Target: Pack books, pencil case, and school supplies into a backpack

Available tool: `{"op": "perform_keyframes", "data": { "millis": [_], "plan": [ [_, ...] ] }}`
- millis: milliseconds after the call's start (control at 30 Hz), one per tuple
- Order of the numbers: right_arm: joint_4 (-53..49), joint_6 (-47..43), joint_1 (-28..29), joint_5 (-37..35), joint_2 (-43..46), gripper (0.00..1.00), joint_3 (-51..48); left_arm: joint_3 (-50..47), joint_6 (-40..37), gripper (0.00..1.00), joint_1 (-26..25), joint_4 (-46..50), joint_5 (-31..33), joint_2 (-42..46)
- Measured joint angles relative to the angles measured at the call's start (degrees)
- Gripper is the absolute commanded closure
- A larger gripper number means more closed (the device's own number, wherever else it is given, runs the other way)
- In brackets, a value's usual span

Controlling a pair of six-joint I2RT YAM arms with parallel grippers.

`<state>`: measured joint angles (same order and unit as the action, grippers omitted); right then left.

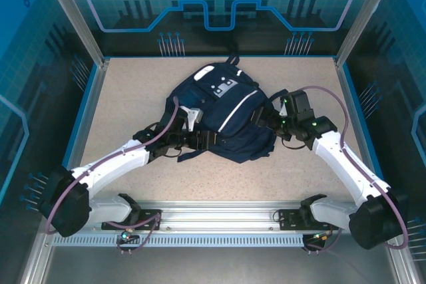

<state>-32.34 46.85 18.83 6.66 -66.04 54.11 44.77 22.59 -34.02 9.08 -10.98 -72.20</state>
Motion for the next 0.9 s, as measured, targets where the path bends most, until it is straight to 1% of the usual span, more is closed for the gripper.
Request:
{"op": "perform_keyframes", "data": {
  "millis": [133, 233, 433, 533, 900],
  "plan": [
    [0.26, -0.02, 0.31, 0.07, -0.02, 0.09, 0.0, 0.0, -2.29, 0.35, 0.0, -2.32, -1.84, -3.34],
    [0.28, -0.02, 0.31, 0.24, -0.09, 0.09, 0.0, 0.07, -4.04, 0.4, 0.0, -2.86, -2.03, -6.1],
    [0.42, 0.0, 0.55, 0.9, -0.92, 0.09, 0.0, 2.12, -6.32, 0.53, 0.0, -3.23, -2.64, -11.32],
    [0.44, 0.0, 0.79, 1.14, -1.18, 0.09, 0.0, 3.17, -6.71, 0.57, 0.02, -3.56, -2.64, -11.98],
    [0.46, 0.0, 1.11, 1.33, -2.05, 0.09, 0.0, 3.74, -7.72, 0.67, 0.0, -5.16, -2.34, -12.28]
  ]
}}
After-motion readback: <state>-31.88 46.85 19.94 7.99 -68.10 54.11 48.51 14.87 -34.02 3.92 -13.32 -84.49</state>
